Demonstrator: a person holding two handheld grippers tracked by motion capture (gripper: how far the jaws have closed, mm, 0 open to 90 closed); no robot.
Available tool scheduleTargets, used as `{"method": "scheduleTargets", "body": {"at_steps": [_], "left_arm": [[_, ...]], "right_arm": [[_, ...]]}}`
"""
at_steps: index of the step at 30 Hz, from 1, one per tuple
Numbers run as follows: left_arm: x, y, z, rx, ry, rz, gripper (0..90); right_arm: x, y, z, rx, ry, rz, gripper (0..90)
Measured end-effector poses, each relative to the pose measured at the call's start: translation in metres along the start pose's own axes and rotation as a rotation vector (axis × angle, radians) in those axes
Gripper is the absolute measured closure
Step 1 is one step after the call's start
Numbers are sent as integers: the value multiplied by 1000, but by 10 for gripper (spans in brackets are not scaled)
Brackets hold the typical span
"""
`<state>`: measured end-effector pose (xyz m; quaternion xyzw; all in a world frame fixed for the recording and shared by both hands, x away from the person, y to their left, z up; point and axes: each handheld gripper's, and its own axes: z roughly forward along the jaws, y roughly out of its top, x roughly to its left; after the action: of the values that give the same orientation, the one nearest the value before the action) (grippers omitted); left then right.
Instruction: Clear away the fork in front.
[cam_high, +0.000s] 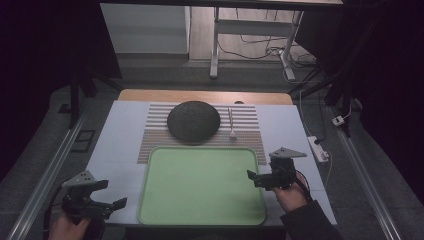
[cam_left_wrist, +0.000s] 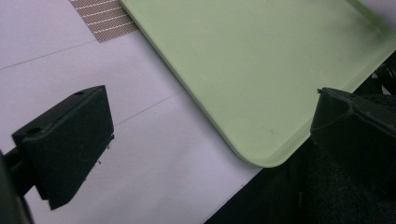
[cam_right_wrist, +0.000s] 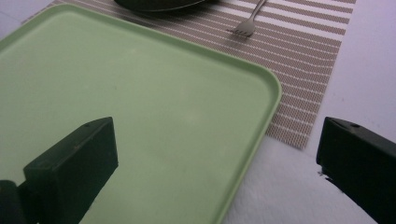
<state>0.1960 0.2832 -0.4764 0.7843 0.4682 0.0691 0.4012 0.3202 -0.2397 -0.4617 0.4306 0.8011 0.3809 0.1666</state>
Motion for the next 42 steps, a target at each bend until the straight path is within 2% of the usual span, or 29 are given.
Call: {"method": "scheduleTargets", "body": {"at_steps": [7,14,19,24,28,34,42], "left_arm": [[0,0,0,1,1,2,0],[0,0,0,2,2,2,0],[-1,0,1,4,2,1,0],[-1,0,1,4,2,2,0],[-1,0,1,5,3,3,0],[-1,0,1,6,2,3,0],[-1,0,1,8,4,7,0]], "right_arm": [[2,13,23,14,-32,-36,0],[1,27,43,16,-37,-32,0],[0,34,53,29,-63,-48,0],[-5,45,70,39,-84,-64,0],[-8,52,82,46,-100,-59,0],[-9,59,97,37,-93,-70,0],[-18,69,121,60,-125,-73,0]]}}
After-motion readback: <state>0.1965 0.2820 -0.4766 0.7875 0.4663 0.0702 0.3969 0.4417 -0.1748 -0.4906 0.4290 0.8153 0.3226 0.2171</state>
